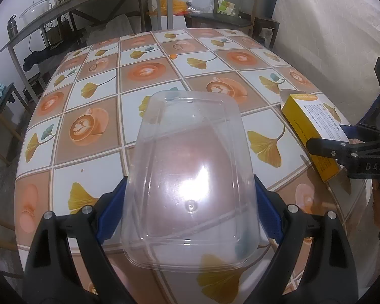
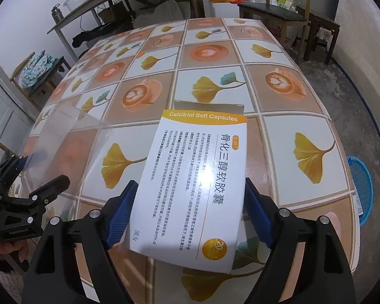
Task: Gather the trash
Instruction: 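Lift the clear lid and yellow box off the table with both tools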
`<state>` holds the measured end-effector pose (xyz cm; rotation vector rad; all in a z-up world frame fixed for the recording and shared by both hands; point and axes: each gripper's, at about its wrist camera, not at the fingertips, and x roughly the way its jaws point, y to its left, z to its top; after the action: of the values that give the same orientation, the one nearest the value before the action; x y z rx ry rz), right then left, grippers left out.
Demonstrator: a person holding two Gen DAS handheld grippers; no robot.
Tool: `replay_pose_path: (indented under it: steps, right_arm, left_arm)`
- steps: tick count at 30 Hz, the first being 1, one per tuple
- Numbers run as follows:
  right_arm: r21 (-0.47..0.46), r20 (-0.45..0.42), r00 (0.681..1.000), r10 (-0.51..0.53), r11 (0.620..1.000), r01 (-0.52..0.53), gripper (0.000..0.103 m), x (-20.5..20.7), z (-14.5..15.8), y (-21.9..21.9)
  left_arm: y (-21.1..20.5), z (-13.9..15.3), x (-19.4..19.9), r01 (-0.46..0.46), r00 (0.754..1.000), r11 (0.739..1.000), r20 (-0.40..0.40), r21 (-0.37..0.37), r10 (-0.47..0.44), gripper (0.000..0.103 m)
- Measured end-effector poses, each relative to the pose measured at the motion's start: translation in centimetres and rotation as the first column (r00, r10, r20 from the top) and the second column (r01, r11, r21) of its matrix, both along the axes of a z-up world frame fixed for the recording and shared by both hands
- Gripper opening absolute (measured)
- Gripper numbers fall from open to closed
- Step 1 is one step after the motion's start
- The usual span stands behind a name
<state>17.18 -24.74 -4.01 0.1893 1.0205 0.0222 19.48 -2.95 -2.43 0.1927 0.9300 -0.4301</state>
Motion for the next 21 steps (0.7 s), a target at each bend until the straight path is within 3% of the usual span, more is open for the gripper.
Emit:
replay_pose_path:
  steps: [21]
  right_arm:
    - [0.011, 0.057, 0.998, -0.031, 0.999, 0.030, 0.076, -0.8, 1.2, -0.8]
  left_arm:
    - [-0.4, 0.2, -0.2, 0.009, 1.000, 1.000, 0.024, 0.019, -0.009, 0.087]
